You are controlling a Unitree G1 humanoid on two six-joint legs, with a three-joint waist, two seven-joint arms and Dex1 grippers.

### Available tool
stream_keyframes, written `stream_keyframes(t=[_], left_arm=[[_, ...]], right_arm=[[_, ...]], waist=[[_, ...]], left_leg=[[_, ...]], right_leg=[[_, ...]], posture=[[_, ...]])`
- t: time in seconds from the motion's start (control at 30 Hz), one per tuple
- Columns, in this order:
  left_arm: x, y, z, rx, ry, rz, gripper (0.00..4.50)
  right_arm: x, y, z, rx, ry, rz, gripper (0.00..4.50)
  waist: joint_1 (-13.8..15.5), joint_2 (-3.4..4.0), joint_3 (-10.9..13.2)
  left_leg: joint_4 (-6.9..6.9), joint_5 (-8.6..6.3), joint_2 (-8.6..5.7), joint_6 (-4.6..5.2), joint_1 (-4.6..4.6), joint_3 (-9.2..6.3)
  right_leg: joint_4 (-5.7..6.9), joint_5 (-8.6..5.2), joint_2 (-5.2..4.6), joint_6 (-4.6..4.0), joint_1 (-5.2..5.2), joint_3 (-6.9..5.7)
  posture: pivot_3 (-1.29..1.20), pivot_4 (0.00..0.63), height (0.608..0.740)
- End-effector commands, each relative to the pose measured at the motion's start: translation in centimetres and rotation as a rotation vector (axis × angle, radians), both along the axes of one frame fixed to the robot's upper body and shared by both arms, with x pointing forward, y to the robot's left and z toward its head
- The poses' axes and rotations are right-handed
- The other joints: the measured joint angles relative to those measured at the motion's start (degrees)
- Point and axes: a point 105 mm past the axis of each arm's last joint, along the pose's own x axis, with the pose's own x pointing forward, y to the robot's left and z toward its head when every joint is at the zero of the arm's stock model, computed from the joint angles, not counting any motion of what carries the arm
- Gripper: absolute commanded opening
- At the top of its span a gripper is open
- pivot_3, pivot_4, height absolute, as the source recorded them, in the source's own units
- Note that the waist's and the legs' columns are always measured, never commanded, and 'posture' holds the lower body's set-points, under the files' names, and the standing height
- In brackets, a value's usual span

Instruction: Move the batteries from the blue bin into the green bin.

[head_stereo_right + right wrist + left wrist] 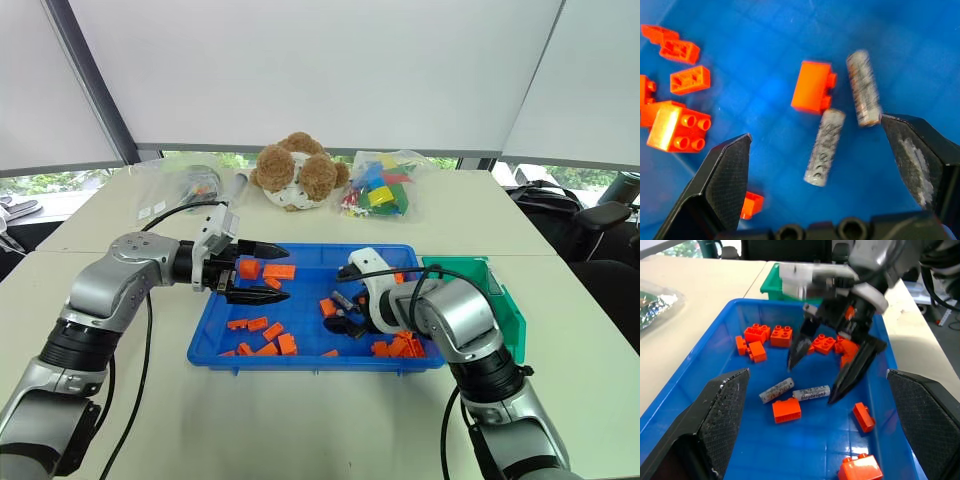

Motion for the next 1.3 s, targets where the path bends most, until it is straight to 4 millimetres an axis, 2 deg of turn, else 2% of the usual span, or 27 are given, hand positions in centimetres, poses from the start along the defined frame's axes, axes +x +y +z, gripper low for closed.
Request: stream_keyframes(t=[0.03, 0.27, 0.3, 0.37, 0.47, 0.5, 0.57, 0.67, 0.77, 0.8, 0.87, 0.93, 1.03, 1.1, 1.2, 1.3], left_arm=[[-0.4, 0.4, 1.3, -0.027, -0.046, 0.005, 4.5], [-0.5, 0.3, 1.2, -0.034, -0.049, 0.01, 4.5], [-0.5, 0.3, 1.2, -0.036, -0.049, 0.01, 4.5], [-0.5, 0.2, 1.1, -0.037, -0.049, 0.011, 4.5], [-0.6, 0.3, 1.1, -0.04, -0.048, 0.015, 4.5], [-0.6, 0.3, 1.1, -0.041, -0.048, 0.016, 4.5], [-0.6, 0.3, 1.1, -0.042, -0.047, 0.018, 4.5], [-0.6, 0.3, 1.1, -0.042, -0.046, 0.021, 4.5], [-0.6, 0.4, 1.1, -0.04, -0.048, 0.026, 4.5], [-0.6, 0.5, 1.1, -0.04, -0.049, 0.027, 4.5], [-0.6, 0.4, 1.1, -0.04, -0.048, 0.026, 4.5], [-0.6, 0.4, 1.1, -0.041, -0.048, 0.025, 4.5], [-0.6, 0.2, 1.0, -0.045, -0.046, 0.021, 4.5], [-0.6, 0.2, 1.0, -0.046, -0.045, 0.02, 4.5], [-0.5, 0.0, 1.0, -0.053, -0.039, 0.01, 4.5], [-0.3, -0.1, 1.0, -0.056, -0.038, 0.005, 4.5]], right_arm=[[0.0, 0.3, 0.0, -0.015, -0.015, -0.003, 4.45], [-0.5, 0.7, -1.7, -0.092, -0.007, 0.031, 4.45], [-0.5, 0.7, -2.1, -0.115, -0.013, 0.042, 3.92], [-0.7, 0.8, -2.5, -0.138, -0.017, 0.055, 3.15], [-0.8, 1.1, -2.6, -0.148, -0.023, 0.07, 1.5], [-0.8, 1.2, -2.6, -0.147, -0.026, 0.073, 0.77], [-0.8, 1.1, -2.2, -0.158, -0.044, 0.074, 0.02], [-0.9, 0.3, -0.5, -0.186, -0.093, 0.089, 0.02], [0.1, -1.9, 4.5, -0.165, -0.232, 0.024, 0.02], [0.3, -2.5, 5.6, -0.161, -0.263, 0.003, 0.02], [1.2, -6.1, 9.0, -0.16, -0.351, -0.126, 0.02], [1.3, -8.6, 11.0, -0.167, -0.402, -0.214, 0.02], [0.7, -12.0, 12.6, -0.236, -0.439, -0.301, 0.02], [0.4, -13.2, 13.1, -0.265, -0.45, -0.324, 0.02], [-0.6, -15.9, 11.5, -0.352, -0.389, -0.36, 0.02], [-1.4, -17.5, 10.2, -0.378, -0.345, -0.371, 0.02]], waist=[[-0.1, 0.0, 0.0], [-0.37, -0.01, -0.01], [-0.38, -0.01, -0.01], [-0.39, -0.03, -0.02], [-0.4, -0.03, -0.03], [-0.39, -0.03, -0.03], [-0.39, -0.03, -0.03], [-0.2, -0.03, -0.03], [-0.14, -0.02, -0.03], [-0.14, -0.01, -0.02], [-0.15, 0.0, -0.02], [0.29, -0.01, -0.02], [0.94, -0.01, -0.02], [1.01, -0.01, -0.02], [1.17, -0.01, -0.02], [1.26, -0.01, -0.02]], left_leg=[[0.0, 0.0, 0.0, 0.0, 0.0, 0.0], [-0.01, 0.0, 0.0, 0.0, 0.02, -0.02], [-0.01, 0.0, 0.0, 0.0, 0.02, -0.02], [-0.01, 0.0, 0.0, 0.0, 0.03, -0.02], [-0.01, 0.0, 0.0, 0.0, 0.04, -0.03], [-0.01, 0.0, 0.0, 0.0, 0.04, -0.03], [-0.01, 0.0, 0.0, 0.0, 0.04, -0.03], [-0.01, 0.0, -0.01, 0.0, 0.04, -0.03], [0.0, 0.0, -0.03, 0.0, 0.02, -0.03], [0.0, 0.0, -0.04, 0.0, 0.01, -0.03], [-0.01, 0.0, -0.03, 0.0, 0.01, -0.02], [-0.03, 0.0, -0.04, 0.01, 0.0, -0.03], [-0.06, -0.02, -0.05, 0.03, 0.01, -0.02], [-0.06, -0.02, -0.04, 0.03, 0.01, -0.01], [-0.04, -0.02, -0.05, 0.03, 0.02, -0.02], [-0.02, -0.02, -0.1, 0.04, 0.0, -0.02]], right_leg=[[0.0, 0.0, 0.0, 0.0, 0.0, 0.0], [0.01, 0.0, 0.01, 0.0, 0.01, 0.0], [0.01, 0.0, 0.01, 0.0, 0.02, 0.0], [0.01, 0.0, 0.01, 0.0, 0.02, 0.0], [0.01, 0.0, 0.01, 0.0, 0.03, 0.0], [0.01, 0.0, 0.01, 0.0, 0.04, 0.0], [0.01, 0.0, 0.01, 0.0, 0.04, 0.0], [0.01, 0.0, 0.0, 0.0, 0.04, 0.0], [0.0, 0.0, -0.03, 0.0, 0.03, 0.0], [0.0, 0.0, -0.03, 0.0, 0.03, 0.0], [-0.01, 0.0, -0.03, 0.0, 0.01, 0.0], [-0.02, 0.0, -0.03, 0.0, 0.01, 0.0], [-0.09, 0.0, -0.04, 0.0, 0.01, 0.0], [-0.1, 0.0, -0.03, 0.0, 0.0, 0.01], [-0.1, 0.0, -0.03, 0.0, 0.02, 0.03], [-0.12, -0.01, -0.07, 0.01, 0.04, 0.05]], posture=[[0.0, 0.15, 0.733], [0.0, 0.15, 0.733], [0.0, 0.15, 0.733], [0.0, 0.15, 0.733], [0.0, 0.15, 0.733], [0.0, 0.15, 0.733], [0.0, 0.15, 0.733], [0.0, 0.15, 0.733], [0.0, 0.15, 0.733], [0.0, 0.15, 0.733], [0.0, 0.15, 0.733], [0.0, 0.15, 0.733], [0.0, 0.15, 0.733], [0.0, 0.15, 0.733], [0.0, 0.15, 0.733], [0.0, 0.15, 0.733]])
